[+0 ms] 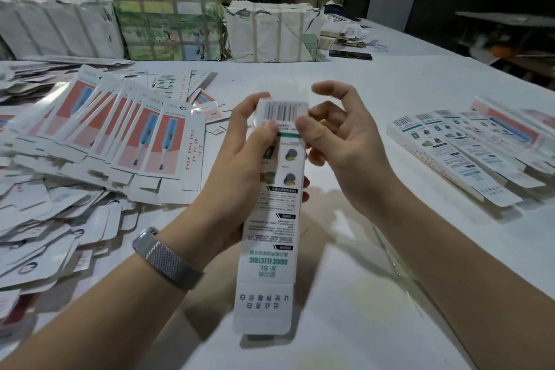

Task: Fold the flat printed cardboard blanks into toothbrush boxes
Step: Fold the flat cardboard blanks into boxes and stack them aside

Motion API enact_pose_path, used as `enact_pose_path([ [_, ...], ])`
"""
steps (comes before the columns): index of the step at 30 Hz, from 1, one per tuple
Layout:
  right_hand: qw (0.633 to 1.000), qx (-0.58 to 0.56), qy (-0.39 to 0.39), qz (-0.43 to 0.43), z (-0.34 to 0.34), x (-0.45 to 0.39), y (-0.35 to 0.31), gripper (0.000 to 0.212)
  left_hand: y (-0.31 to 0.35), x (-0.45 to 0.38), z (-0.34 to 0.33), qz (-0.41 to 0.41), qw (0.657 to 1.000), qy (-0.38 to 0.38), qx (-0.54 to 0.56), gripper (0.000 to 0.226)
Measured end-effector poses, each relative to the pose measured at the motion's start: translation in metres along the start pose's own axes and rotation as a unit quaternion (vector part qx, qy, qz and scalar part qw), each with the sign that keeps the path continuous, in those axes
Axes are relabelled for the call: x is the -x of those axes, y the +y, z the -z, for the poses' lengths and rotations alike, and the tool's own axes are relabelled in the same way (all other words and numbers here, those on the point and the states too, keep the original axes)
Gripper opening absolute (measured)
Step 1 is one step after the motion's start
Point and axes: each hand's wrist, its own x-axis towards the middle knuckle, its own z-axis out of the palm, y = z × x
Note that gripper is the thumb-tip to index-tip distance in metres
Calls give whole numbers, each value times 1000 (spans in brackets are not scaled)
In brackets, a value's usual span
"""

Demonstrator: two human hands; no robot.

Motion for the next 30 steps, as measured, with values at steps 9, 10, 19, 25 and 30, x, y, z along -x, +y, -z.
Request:
enact_pose_path([
  [9, 999, -34, -38, -11, -2, 2, 0, 9, -1, 4, -4, -25, 999, -11, -32, 21],
  [10, 998, -44, -38, -12, -1, 2, 0, 8, -1, 4, -5, -24, 999, -14, -30, 21],
  [19, 992, -124, -15, 2, 2, -1, -5, 34, -5, 7, -9, 24, 999, -31, 6, 37],
  [25, 997, -60, -38, -41, 6, -2, -9, 18, -9, 7, -12, 39, 998, -45, -6, 35],
  [30, 991, -57, -60, -107, 13, -5, -11, 15, -10, 8, -10, 34, 996, -81, -28, 36],
])
